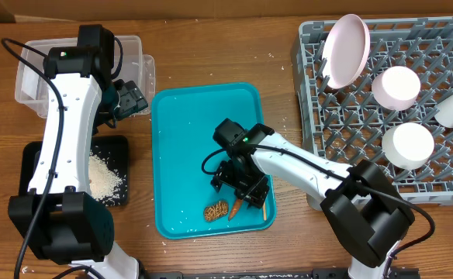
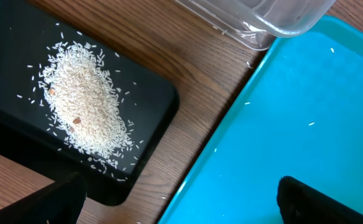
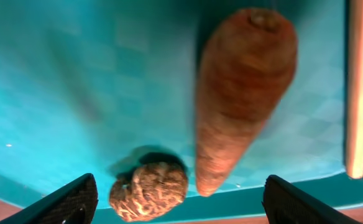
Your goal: Sort waste into correct bins and load items into the dishwasher
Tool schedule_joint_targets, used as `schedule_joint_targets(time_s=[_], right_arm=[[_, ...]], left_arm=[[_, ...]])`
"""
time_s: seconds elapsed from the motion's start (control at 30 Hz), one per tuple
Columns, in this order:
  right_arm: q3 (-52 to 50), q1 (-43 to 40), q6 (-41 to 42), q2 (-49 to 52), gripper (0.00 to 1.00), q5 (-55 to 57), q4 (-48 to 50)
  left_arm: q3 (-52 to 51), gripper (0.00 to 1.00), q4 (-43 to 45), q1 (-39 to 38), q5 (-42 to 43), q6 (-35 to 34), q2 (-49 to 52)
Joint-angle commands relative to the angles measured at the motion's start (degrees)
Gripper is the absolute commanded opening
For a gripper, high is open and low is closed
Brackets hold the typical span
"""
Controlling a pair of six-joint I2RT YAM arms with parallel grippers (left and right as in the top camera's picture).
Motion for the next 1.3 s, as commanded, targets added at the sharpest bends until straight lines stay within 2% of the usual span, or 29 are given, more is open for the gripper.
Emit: schedule_joint_targets(time_s=[0.0, 0.23, 0.63, 0.77, 1.03, 1.17, 1.27], right_arm=[[-0.42, -1.03, 1.11, -0.15, 0.86, 0.98, 0.57], [-0.98, -4.39, 1.07, 0.81, 0.84, -0.35, 0.55], [-0.98, -4.5, 1.07, 4.42, 0.81, -4.31, 1.46], [-0.98, -4.59, 1.01, 4.79, 0.73, -4.61, 1.55], [-0.81, -4.59, -2.43, 4.76, 0.64, -4.59, 0.11], [0.31, -4.59, -3.93, 4.76, 0.51, -3.41, -2.01], [1.77, -4.59, -3.93, 4.76, 0.5, -0.44, -5.05]], left_arm=[[-0.35, 1.0, 0.02, -0.13, -0.74, -0.98, -0.28], [-0.35, 1.0, 0.02, -0.13, -0.74, -0.98, -0.28], [-0.35, 1.0, 0.02, -0.11, -0.74, -0.98, -0.28], [-0.35, 1.0, 0.02, -0.13, -0.74, -0.98, -0.28], [-0.35, 1.0, 0.02, -0.11, -0.74, -0.98, -0.28], [-0.35, 1.0, 0.02, -0.11, -0.74, -0.98, -0.28], [-0.35, 1.0, 0.02, -0.17, -0.74, -0.98, -0.28]])
